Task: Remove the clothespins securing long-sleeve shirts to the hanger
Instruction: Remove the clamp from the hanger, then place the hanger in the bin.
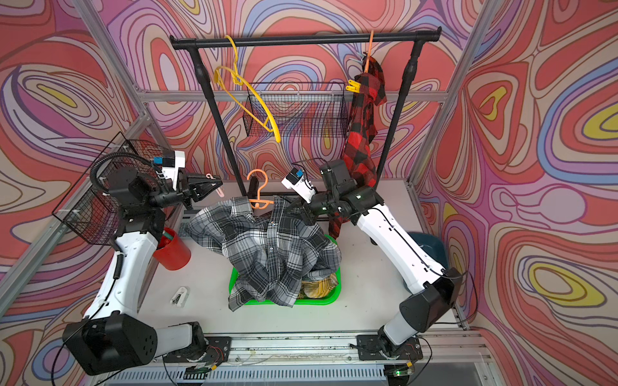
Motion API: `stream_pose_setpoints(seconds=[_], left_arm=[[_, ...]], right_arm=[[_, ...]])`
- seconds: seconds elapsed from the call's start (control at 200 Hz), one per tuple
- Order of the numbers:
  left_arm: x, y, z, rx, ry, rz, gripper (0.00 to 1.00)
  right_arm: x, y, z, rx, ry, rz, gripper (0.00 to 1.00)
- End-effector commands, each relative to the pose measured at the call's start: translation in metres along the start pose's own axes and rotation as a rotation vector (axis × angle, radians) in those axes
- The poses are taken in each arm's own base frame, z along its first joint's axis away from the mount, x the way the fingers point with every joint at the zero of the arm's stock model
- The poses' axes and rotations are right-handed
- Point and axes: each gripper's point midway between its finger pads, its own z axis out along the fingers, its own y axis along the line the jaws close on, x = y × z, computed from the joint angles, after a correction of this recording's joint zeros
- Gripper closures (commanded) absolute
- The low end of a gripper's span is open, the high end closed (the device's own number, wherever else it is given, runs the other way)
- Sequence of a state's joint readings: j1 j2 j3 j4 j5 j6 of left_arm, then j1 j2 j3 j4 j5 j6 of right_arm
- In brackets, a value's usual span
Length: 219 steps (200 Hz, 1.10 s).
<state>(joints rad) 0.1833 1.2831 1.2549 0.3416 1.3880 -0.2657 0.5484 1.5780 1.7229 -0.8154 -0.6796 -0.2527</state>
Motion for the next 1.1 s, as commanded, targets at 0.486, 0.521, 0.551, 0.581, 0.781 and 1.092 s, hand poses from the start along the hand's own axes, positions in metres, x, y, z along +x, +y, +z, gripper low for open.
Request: stream_pose_setpoints(seconds=[0.486,0.521,0.551,0.581,0.781,1.092], left_arm=[[-0.005,-0.038,0.046,-0.283,0.055,0.129,1.00],[-0.006,-0.037,0.045,-0.300,0.040,0.093,1.00],[-0.007,-0.035,0.044,-0.317,0.022,0.059,1.00],[-0.007,-0.035,0.044,-0.322,0.003,0.031,1.00],[0.002,-0.036,0.046,-0.428,-0.021,-0.034,1.00],[0.030,-0.009,0.054,-0.593,0.025,-0.239,1.00]], right_arm=[[0.129,-0.050,0.033,0.331,0.150,0.377,0.71],[0.128,-0.051,0.030,0.346,0.146,0.378,0.61],[0.124,-0.051,0.025,0.358,0.137,0.373,0.52],[0.119,-0.051,0.020,0.373,0.126,0.364,0.46],[0.058,-0.049,-0.032,0.504,-0.012,0.267,0.36],[-0.040,0.003,0.002,0.450,-0.273,0.056,0.38]])
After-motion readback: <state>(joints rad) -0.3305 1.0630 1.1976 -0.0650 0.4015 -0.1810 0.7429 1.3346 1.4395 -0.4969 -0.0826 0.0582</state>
